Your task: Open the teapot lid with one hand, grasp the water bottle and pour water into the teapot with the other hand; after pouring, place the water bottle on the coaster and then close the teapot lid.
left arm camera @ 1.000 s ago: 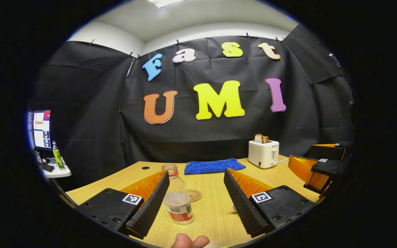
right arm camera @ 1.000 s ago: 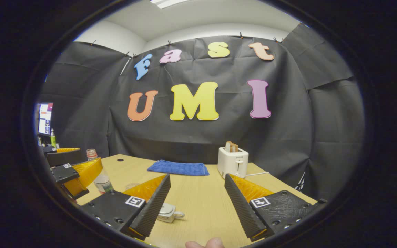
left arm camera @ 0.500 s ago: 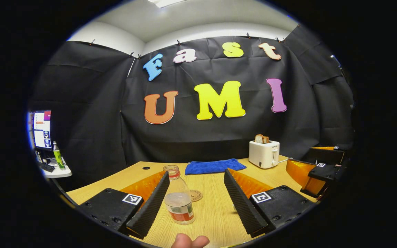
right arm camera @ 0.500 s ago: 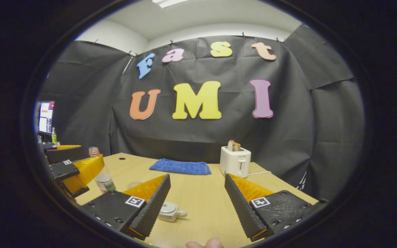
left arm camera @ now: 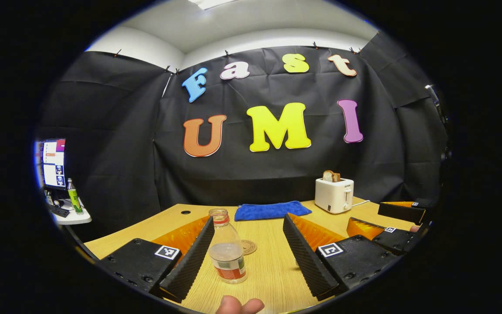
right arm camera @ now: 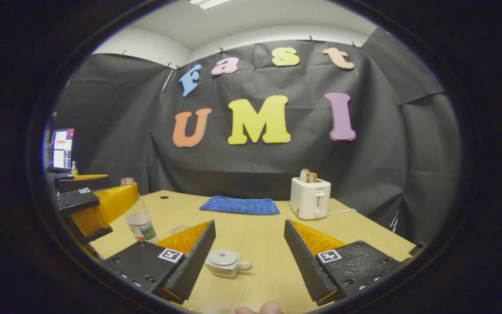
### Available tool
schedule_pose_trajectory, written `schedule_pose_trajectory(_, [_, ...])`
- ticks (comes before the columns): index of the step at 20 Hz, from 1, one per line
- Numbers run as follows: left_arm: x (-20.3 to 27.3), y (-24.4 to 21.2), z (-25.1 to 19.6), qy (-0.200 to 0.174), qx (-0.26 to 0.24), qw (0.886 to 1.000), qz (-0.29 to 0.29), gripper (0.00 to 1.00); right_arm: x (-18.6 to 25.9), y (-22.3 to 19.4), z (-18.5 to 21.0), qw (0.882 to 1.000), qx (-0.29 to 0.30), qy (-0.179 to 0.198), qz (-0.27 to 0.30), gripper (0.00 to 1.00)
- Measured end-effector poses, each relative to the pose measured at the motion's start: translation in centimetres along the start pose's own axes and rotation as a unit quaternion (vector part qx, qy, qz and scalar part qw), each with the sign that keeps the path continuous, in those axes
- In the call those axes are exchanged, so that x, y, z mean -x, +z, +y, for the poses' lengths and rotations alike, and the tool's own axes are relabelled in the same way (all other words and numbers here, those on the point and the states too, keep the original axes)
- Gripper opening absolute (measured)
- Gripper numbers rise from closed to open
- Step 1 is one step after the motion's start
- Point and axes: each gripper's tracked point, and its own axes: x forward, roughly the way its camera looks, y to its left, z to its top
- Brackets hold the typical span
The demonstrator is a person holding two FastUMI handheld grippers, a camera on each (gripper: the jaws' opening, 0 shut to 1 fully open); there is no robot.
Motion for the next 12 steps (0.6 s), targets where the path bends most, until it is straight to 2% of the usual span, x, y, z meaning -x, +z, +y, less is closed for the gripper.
schedule_pose_trajectory(8, [1.4, -1.7, 2.9, 0.024, 0.002, 0.999, 0.028, 0.99, -3.0, -4.3, 2.4, 0.999, 0.016, 0.023, 0.035, 0.97])
schedule_pose_trajectory(12, [1.9, -2.2, 4.5, 0.035, 0.005, 0.999, 0.034, 0.99, -4.5, -5.9, 2.9, 0.998, 0.029, 0.022, 0.05, 0.96])
